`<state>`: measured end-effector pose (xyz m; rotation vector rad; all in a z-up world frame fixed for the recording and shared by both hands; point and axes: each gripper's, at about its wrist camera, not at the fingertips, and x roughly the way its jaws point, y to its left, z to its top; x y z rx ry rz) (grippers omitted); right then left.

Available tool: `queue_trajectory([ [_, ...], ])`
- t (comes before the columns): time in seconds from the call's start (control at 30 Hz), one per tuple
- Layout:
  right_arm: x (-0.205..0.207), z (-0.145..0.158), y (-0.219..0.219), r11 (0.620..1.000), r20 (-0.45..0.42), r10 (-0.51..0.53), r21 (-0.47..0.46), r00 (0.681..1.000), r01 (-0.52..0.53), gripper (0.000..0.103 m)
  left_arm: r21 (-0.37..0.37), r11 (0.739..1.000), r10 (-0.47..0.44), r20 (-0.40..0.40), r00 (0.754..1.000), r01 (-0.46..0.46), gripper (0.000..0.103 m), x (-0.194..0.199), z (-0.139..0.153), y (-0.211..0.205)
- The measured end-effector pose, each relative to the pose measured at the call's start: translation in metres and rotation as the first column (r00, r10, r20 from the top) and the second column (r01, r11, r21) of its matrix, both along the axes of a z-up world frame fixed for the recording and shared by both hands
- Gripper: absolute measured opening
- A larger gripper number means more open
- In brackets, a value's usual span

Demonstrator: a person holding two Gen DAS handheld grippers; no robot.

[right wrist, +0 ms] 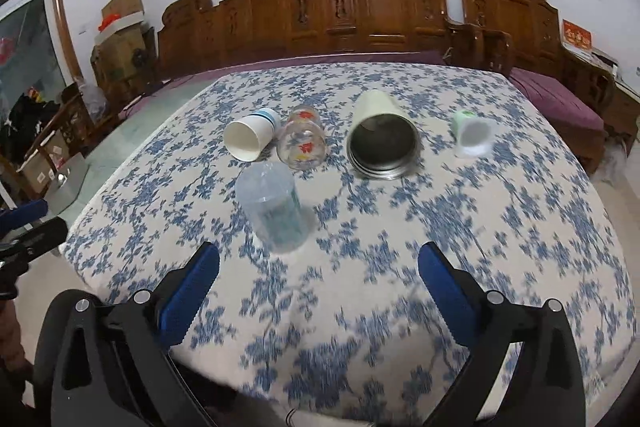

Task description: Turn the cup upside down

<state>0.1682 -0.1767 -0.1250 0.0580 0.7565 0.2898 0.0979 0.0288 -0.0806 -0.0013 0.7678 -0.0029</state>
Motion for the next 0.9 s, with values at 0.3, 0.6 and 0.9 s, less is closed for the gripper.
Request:
queue_trajectory([
  [0.3, -0.05, 0.01, -0.02, 0.999, 0.034, -0.04, 0.013, 0.999, 0.04, 0.1, -0.005, 1.0, -0.017, 0.002, 1.0, 0.017, 0.095, -0.032, -0.002, -0.011],
  [0.6, -0.099, 0.068, -0.026, 0.998, 0.205, -0.066, -0.002, 0.977, 0.067, 0.1, 0.022, 1.0, -0.025, 0.134, 0.991, 0.022, 0.095, -0.07, 0.046, -0.024],
  [0.9, -0.142, 0.123, -0.026, 0.997, 0.354, -0.081, 0.02, 0.932, 0.079, 0.1, 0.028, 0.999, -0.025, 0.258, 0.966, 0.018, 0.095, -0.107, 0.096, -0.032],
])
